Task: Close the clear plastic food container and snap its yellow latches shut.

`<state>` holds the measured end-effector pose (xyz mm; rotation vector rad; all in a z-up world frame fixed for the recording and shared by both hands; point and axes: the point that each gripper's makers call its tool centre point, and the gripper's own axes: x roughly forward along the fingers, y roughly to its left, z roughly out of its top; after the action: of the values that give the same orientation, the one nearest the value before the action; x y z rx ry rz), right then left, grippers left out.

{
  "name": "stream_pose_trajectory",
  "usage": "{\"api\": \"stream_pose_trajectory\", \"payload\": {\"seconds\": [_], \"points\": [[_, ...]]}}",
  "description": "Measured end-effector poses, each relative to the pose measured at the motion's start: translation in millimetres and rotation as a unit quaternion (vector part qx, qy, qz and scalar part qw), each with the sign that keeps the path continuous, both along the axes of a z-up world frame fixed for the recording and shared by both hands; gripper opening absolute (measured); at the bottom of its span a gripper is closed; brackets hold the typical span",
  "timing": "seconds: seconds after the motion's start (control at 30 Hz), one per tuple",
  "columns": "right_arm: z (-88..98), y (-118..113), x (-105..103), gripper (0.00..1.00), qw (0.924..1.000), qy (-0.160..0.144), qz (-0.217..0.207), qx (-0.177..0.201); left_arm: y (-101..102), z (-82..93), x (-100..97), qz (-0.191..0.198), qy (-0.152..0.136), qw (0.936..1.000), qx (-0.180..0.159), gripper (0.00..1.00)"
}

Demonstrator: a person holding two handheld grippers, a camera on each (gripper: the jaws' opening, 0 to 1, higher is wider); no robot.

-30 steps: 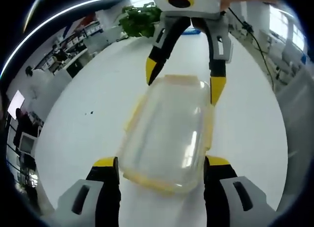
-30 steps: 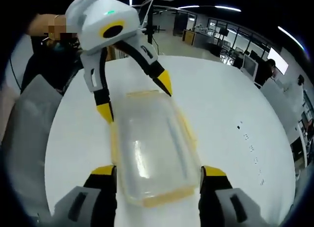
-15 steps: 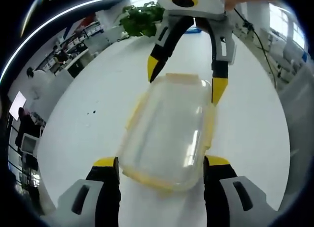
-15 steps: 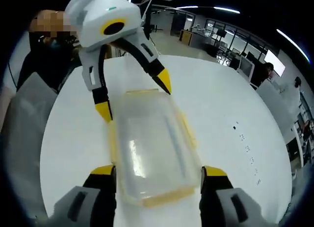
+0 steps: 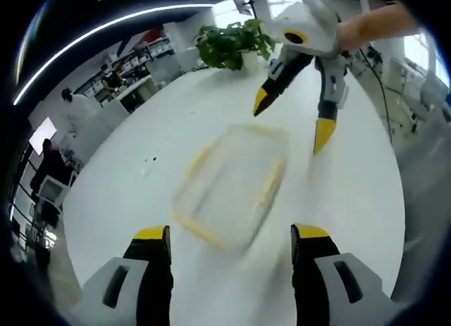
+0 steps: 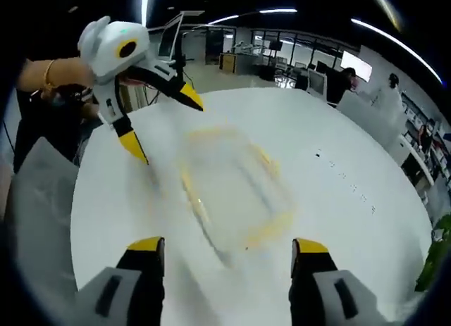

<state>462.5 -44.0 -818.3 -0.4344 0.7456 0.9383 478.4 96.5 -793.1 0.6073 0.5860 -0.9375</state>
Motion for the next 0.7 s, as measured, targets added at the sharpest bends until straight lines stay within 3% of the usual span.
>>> {"api": "stream_pose_trajectory", "payload": {"seconds": [0.33,0.43,0.53,0.7], "points": [[6.5,-14.5,19.7,0.68,0.9981,-0.038,-0.045,-0.020,7.6,7.7,-21.0,0.060,0.011,0.9972,-0.043,0.63],[2.5,-14.1,24.9,0.68,0.9979,-0.038,-0.043,-0.032,5.8,14.2,-31.2,0.084,0.028,0.9920,-0.090,0.64],[-6.9,-15.3,30.4,0.68,0.9974,-0.034,-0.044,-0.045,12.9,14.3,-44.8,0.083,0.022,0.9931,-0.079,0.64],[-7.4,-17.5,39.7,0.67,0.9966,-0.035,-0.059,-0.046,24.6,13.8,-68.1,0.089,0.027,0.9922,-0.083,0.64]]}}
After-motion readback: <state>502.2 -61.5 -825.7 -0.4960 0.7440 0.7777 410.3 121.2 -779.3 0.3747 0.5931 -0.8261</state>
